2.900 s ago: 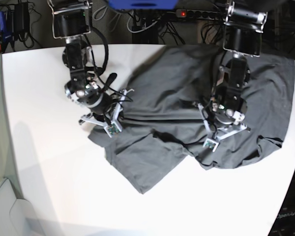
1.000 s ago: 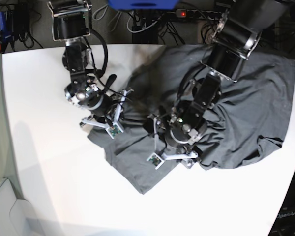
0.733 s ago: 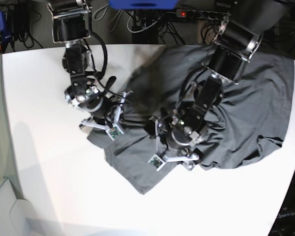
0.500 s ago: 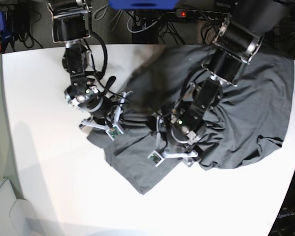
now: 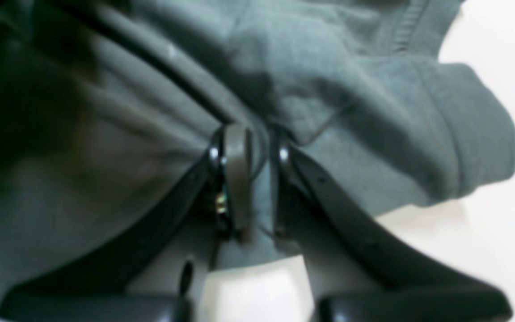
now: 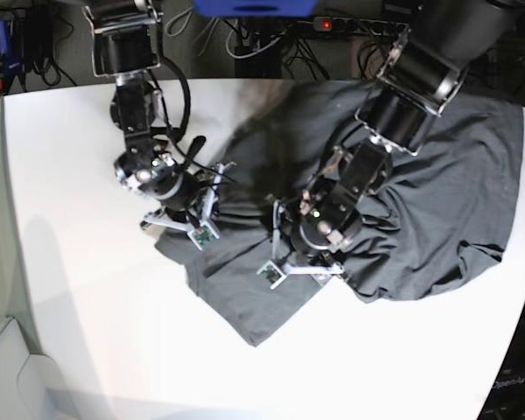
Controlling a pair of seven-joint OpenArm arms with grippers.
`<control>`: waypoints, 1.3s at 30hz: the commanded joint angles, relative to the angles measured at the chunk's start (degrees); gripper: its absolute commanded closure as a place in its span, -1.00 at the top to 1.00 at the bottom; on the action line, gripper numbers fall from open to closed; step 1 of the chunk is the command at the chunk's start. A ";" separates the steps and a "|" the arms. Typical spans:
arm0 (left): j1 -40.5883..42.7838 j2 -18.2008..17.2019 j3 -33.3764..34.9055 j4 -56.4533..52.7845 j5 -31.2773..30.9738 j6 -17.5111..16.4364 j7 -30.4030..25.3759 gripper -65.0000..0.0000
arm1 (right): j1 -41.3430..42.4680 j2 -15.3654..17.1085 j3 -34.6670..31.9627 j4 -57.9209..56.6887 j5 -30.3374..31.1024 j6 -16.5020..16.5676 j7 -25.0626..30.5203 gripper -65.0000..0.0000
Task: Layout the t-shirt on the table in an organized manner, then fold the t-shirt properly
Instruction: 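Grasp the shirt fabric with the left gripper beside the right gripper, then pull the grasped fabric with the left gripper away from the right gripper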
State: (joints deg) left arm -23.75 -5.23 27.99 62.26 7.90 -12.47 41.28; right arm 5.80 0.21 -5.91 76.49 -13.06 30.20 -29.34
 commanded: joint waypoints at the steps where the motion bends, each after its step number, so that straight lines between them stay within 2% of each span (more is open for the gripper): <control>1: -1.97 0.62 -0.25 -0.06 0.76 0.38 -0.35 0.15 | 0.92 0.19 0.15 0.65 -0.17 0.18 -0.06 -0.80; 6: -2.41 0.88 -0.52 -1.20 0.67 0.82 -0.44 -0.56 | 0.92 0.19 0.15 0.65 -0.17 0.27 -0.06 -0.80; 9: -3.64 0.97 -0.69 -1.20 0.41 0.91 -0.44 -0.78 | 0.92 0.19 0.15 0.65 -0.17 0.27 -0.06 -0.80; 12: -4.87 0.97 -2.10 -1.20 0.41 1.00 -0.44 -0.79 | 0.92 0.19 0.15 -0.05 -0.17 0.27 -0.06 -0.80; 17: -7.86 3.52 -13.79 -2.26 0.67 1.00 -1.23 -0.80 | 0.83 0.19 0.24 -2.16 -0.17 0.27 0.29 -0.80; 25: -13.92 3.78 -25.31 -11.23 0.41 1.08 -3.69 -0.80 | 0.57 0.19 -0.11 -2.51 -0.17 0.27 0.29 -0.80; 29: -15.07 3.78 -34.54 -15.97 0.58 1.08 -7.65 -0.80 | 0.48 0.10 -0.11 -2.51 -0.17 0.27 0.20 -0.80; 32: -15.68 3.78 -37.35 -18.52 0.58 1.17 -9.41 -0.80 | 0.48 0.10 -0.11 -2.51 -0.17 0.27 0.20 -0.80; 36: -15.77 3.26 -41.22 -20.46 0.32 8.03 -13.01 -0.80 | 0.39 0.10 -0.11 -2.51 -0.17 0.27 0.02 -0.80; 39: -15.77 3.17 -42.27 -20.46 0.23 8.65 -14.42 -0.80 | 0.39 0.10 -0.11 -2.51 -0.17 0.27 0.02 -0.80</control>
State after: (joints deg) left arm -37.17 -2.09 -14.33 40.77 8.14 -4.01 28.05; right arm 6.13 0.30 -5.87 73.97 -12.01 30.15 -26.89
